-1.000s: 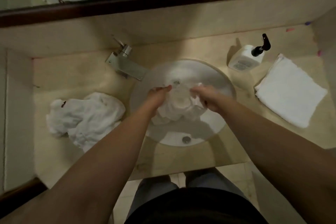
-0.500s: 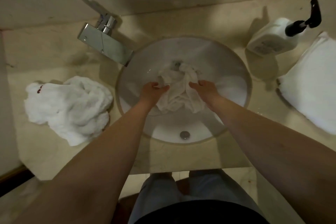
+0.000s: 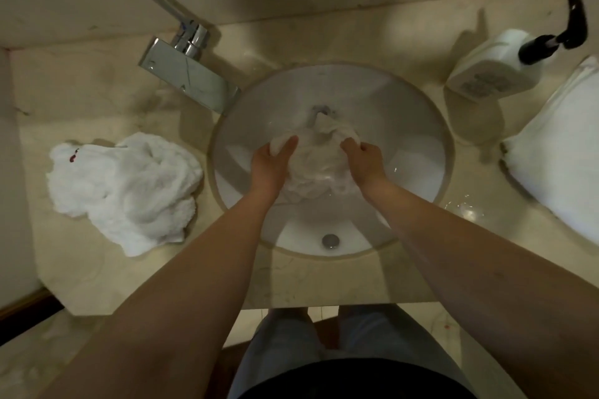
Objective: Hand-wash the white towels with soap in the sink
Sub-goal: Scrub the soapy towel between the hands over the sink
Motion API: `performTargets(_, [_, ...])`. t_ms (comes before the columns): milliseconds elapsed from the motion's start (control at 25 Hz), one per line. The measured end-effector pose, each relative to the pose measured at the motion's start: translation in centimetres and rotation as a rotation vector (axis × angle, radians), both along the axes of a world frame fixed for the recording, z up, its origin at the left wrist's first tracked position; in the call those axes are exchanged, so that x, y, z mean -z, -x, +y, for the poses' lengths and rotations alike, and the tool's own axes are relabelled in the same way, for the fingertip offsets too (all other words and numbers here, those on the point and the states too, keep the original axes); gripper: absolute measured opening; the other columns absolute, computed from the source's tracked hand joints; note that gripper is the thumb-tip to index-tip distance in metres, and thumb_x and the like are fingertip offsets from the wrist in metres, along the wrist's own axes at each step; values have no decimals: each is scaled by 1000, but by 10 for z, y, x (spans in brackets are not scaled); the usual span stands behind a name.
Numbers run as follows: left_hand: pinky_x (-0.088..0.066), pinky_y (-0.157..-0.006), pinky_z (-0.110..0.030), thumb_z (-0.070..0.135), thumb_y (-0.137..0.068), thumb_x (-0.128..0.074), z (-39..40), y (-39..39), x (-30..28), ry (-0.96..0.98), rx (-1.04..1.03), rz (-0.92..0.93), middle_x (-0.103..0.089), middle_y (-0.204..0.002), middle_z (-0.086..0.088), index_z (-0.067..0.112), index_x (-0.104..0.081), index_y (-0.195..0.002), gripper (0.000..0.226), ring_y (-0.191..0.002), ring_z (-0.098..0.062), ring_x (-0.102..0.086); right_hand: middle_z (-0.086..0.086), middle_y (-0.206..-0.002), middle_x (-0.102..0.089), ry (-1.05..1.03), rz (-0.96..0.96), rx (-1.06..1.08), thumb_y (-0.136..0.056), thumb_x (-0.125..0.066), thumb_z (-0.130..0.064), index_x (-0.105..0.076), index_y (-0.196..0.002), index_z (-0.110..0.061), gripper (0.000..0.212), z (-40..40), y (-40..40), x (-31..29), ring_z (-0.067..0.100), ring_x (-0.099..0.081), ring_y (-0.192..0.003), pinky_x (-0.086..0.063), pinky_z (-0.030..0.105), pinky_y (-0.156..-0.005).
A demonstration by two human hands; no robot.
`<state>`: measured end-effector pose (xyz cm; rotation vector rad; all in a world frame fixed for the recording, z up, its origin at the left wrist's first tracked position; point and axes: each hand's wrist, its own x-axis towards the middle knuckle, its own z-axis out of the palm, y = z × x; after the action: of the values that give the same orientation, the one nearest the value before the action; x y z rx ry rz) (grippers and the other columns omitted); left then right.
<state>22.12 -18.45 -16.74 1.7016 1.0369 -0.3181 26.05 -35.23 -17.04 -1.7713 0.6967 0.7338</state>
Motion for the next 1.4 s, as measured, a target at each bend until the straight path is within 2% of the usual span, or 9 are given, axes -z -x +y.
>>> performTargets(80, [-45, -54, -27, 29, -85, -79, -3, 0, -10, 127, -82, 113, -65, -70, -4, 7, -70, -83, 24, -60, -16, -57, -1, -81, -64, -51, 136, 77, -84, -76, -36, -66, -94, -13, 27, 1, 3, -8, 16, -63, -73, -52, 28, -66])
performTargets(200, [-41, -59, -25, 33, -93, -69, -4, 6, -21, 14, 79, 126, -61, -69, -4, 6, -68, -84, 29, -66, -19, -58, 10, -93, -71, -167, 322, 166, -82, -80, -26, -66, -102, 3, 38, 2, 15, -22, 23, -69, -77, -57, 29, -62])
performTargets(360, [-39, -50, -17, 46, -90, -68, 7, 11, -61, -55, 106, 4, -65, -69, -5, 2, -68, -81, 45, -63, -16, -61, 16, -104, -67, 85, 90, 56, -93, -64, -35, -66, -112, 6, 45, 5, 26, -58, 28, -64, -90, -50, 30, -73])
performTargets(600, [-42, -55, -15, 42, -92, -68, 26, 13, -144, -61, 24, -230, -60, -66, 8, 13, -66, -81, 30, -58, 5, -56, 13, -75, -66, 298, -241, 98, -91, -60, -51, -66, -78, -3, 50, 16, 44, -143, 32, -66, -78, -53, 42, -73])
performTargets(760, [-51, -75, -24, 39, -95, -65, 37, 19, -188, 59, 122, -371, -67, -85, 14, 25, -67, -102, 17, -77, 2, -64, -3, -51, -59, 90, -466, 169, -96, -61, -33, -60, -60, -10, 43, 33, 58, -203, 10, -60, -53, -48, 30, -56])
performTargets(960, [-59, -78, -47, 56, -85, -69, 46, 29, -221, 158, 189, -570, -74, -85, -6, 17, -70, -92, 40, -83, -21, -72, 4, -72, -71, -258, -435, 491, -95, -59, -37, -70, -75, -12, 33, 57, 62, -259, 18, -69, -70, -53, 34, -68])
performTargets(1040, [-58, -71, -43, 66, -85, -61, 43, 32, -232, 138, 116, -649, -70, -82, -11, 7, -67, -92, 59, -78, -19, -69, 5, -76, -72, -365, -423, 540, -97, -57, -39, -70, -76, -14, 35, 70, 62, -275, 18, -70, -73, -54, 35, -71])
performTargets(1160, [-49, -62, -21, 54, -96, -53, 30, 35, -255, 220, 18, -662, -60, -72, -1, 8, -60, -82, 48, -65, -7, -59, 5, -75, -68, -401, -430, 501, -95, -58, -45, -65, -76, -14, 38, 90, 64, -293, 18, -68, -74, -54, 36, -76])
performTargets(1400, [-50, -73, -19, 47, -100, -51, 7, 42, -284, 415, 23, -604, -67, -79, 10, 24, -64, -85, 31, -76, -3, -64, -4, -56, -47, -131, -646, 525, -94, -58, -42, -46, -63, -19, 40, 107, 68, -312, 13, -49, -57, -41, 32, -59])
